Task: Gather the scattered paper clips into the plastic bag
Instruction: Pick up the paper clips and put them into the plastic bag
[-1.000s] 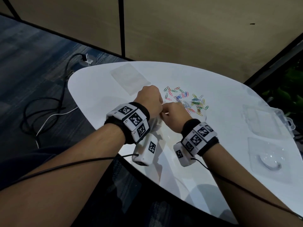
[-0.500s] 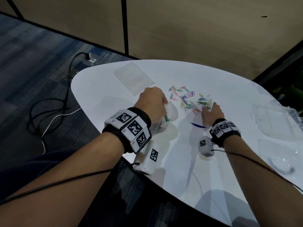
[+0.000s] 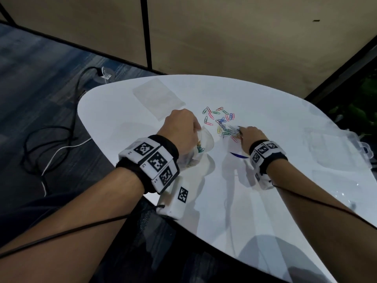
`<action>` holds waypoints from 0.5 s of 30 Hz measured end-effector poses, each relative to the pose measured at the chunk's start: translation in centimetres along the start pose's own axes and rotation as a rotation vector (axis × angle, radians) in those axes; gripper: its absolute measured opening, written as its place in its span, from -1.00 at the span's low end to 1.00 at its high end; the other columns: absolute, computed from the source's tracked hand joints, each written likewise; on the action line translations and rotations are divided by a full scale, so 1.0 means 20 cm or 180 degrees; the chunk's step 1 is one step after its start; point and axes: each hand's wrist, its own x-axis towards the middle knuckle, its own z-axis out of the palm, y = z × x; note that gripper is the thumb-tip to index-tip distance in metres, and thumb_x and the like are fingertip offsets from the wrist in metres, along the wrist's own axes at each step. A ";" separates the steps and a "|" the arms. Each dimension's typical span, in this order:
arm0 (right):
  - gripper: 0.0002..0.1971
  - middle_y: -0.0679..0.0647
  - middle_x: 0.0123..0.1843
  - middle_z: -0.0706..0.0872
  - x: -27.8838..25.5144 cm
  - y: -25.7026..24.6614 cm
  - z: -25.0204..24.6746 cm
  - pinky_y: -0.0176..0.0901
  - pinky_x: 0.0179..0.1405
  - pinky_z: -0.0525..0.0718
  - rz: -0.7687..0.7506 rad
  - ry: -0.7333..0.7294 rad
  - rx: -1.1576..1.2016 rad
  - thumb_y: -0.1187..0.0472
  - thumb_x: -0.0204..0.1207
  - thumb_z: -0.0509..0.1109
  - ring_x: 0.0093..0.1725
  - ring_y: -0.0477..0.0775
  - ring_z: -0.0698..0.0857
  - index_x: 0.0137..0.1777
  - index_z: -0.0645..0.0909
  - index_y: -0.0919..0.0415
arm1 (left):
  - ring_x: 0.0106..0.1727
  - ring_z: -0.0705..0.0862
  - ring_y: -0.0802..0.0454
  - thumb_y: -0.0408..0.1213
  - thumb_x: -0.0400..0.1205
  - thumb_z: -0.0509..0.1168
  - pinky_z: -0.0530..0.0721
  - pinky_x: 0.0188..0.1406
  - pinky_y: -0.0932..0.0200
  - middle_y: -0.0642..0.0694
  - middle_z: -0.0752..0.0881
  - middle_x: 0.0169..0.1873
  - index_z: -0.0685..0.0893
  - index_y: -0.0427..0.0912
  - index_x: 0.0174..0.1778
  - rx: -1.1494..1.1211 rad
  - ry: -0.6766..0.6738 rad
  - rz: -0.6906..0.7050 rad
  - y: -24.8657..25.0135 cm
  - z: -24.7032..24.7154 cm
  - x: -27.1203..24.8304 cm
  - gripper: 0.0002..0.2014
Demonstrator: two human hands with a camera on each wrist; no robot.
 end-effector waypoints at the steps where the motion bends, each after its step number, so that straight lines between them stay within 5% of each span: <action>1: -0.71 0.26 0.11 0.70 -0.03 -0.01 0.01 -0.01 0.03 0.69 0.0000 0.0158 -0.0091 0.28 0.59 0.19 0.09 0.32 0.72 0.24 0.62 0.24 | -0.08 0.79 -0.15 -0.42 0.66 0.23 0.77 0.14 0.00 -0.19 0.77 -0.01 0.79 -0.12 0.01 0.0000 -0.0002 0.0004 0.00 0.01 -0.01 -0.77; 5: -0.74 0.23 -0.03 0.76 -0.09 -0.02 0.00 -0.14 -0.10 0.67 0.0086 0.0319 -0.0015 0.34 0.58 0.19 -0.05 0.25 0.76 0.03 0.73 0.27 | -0.11 0.77 -0.13 -0.42 0.65 0.24 0.76 0.14 0.00 -0.18 0.77 0.00 0.80 -0.13 0.01 0.0022 -0.0004 0.0013 0.00 0.01 -0.01 -0.77; 8: -0.78 0.19 -0.04 0.81 -0.10 0.03 -0.02 -0.18 -0.04 0.74 0.0519 0.0356 0.0744 0.27 0.55 0.30 -0.06 0.22 0.78 0.01 0.80 0.23 | -0.10 0.77 -0.13 -0.41 0.66 0.24 0.76 0.15 0.00 -0.19 0.78 0.01 0.80 -0.14 0.02 0.0023 -0.0013 0.0015 0.01 0.01 -0.01 -0.77; 12: -0.86 0.11 -0.08 0.86 -0.15 0.11 -0.09 -0.17 0.24 0.68 0.1208 0.0523 0.2651 0.17 0.41 0.58 0.00 0.11 0.81 -0.07 0.86 0.18 | -0.04 0.79 -0.17 -0.42 0.65 0.23 0.76 0.15 0.00 -0.19 0.78 0.00 0.80 -0.16 0.02 0.0008 -0.0033 -0.0020 0.02 0.01 0.00 -0.77; 15: -0.91 0.28 -0.08 0.85 -0.28 0.06 -0.24 -0.06 0.11 0.79 0.1180 0.0384 0.4800 0.32 0.39 0.60 -0.11 0.14 0.84 -0.12 0.82 0.29 | -0.06 0.79 -0.17 -0.42 0.64 0.26 0.77 0.13 0.02 -0.17 0.78 -0.05 0.80 -0.18 0.02 0.0062 -0.0037 -0.0091 0.02 0.02 0.01 -0.79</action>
